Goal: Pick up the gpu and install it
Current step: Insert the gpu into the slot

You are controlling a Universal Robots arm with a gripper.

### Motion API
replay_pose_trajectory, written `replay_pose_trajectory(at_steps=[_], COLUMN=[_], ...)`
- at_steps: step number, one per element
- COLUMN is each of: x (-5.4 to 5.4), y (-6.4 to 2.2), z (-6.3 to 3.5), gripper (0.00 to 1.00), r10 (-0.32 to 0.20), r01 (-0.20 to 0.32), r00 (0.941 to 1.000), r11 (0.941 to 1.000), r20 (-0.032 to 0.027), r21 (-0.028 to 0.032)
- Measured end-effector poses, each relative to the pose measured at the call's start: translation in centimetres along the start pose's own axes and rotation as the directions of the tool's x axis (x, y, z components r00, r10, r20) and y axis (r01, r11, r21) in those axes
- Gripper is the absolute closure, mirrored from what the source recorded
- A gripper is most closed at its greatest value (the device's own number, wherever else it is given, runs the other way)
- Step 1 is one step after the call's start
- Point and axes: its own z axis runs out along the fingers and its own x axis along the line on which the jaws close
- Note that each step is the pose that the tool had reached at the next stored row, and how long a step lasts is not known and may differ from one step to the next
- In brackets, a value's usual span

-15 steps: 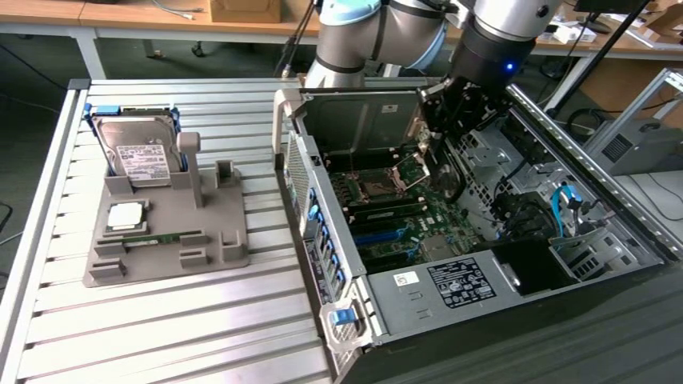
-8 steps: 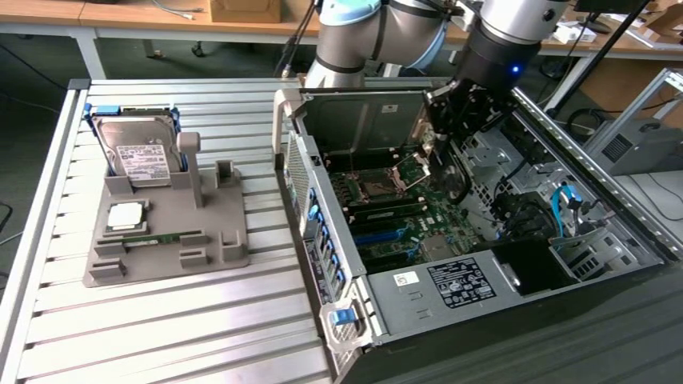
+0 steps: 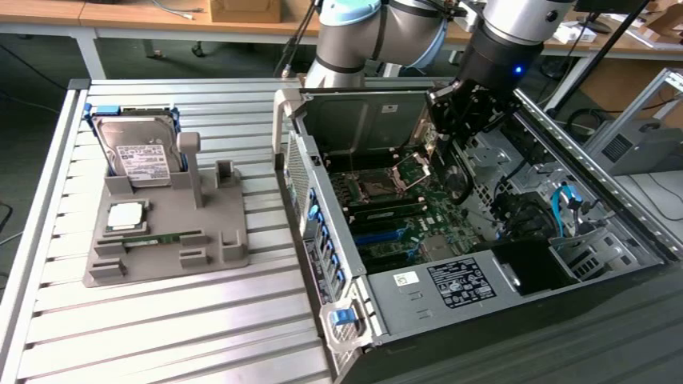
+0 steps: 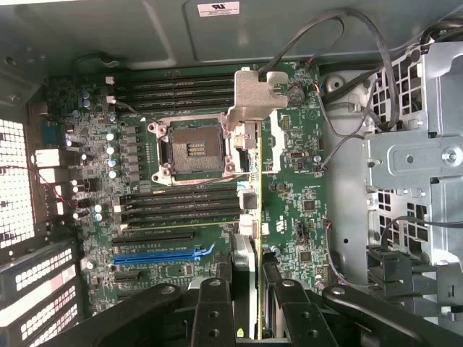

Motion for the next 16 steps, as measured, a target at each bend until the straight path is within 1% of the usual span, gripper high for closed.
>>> replay_pose_trajectory(at_steps=[10, 16], x=[0.00, 0.00], y=[0.00, 0.00], z=[0.00, 0.00], gripper=[0.73, 0.73], r10=[-0.003, -0.034], r01=[0.003, 0.034], r00=[1.0000, 0.9994], r11=[1.0000, 0.9994], r20=[-0.0001, -0.0011], r21=[-0.0001, -0.0008])
